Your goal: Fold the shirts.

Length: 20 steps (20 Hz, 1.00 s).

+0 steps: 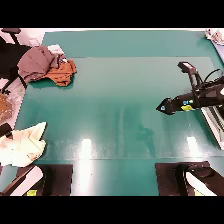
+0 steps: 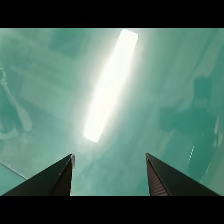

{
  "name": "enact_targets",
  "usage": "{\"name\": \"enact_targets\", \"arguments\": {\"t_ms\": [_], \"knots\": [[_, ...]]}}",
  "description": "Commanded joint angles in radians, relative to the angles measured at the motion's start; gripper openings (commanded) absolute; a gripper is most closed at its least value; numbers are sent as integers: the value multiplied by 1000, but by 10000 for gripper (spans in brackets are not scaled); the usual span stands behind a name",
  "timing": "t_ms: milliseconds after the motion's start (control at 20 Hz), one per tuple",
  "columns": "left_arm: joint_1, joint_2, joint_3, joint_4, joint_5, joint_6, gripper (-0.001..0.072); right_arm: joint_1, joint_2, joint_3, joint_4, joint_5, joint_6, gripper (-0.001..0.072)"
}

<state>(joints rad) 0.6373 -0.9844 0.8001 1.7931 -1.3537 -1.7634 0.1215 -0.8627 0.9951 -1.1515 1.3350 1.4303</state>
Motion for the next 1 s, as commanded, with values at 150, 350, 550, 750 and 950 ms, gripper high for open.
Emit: {"name": "enact_targets", "arguments": {"t_ms": [150,350,550,750,950], "knots": [[1,-98,-10,-39,134,0,663,0,63,1,-2,-12,12,504],[1,-93,-6,-62,150,0,131,0,90,0,-2,-26,35,504],[1,-91,16,-232,119,11,28,0,96,0,-1,-26,54,504],[-17,-26,129,-600,157,18,27,0,96,0,-3,-34,54,504],[-165,38,387,-1057,349,48,27,0,96,0,-4,-99,53,504]]}}
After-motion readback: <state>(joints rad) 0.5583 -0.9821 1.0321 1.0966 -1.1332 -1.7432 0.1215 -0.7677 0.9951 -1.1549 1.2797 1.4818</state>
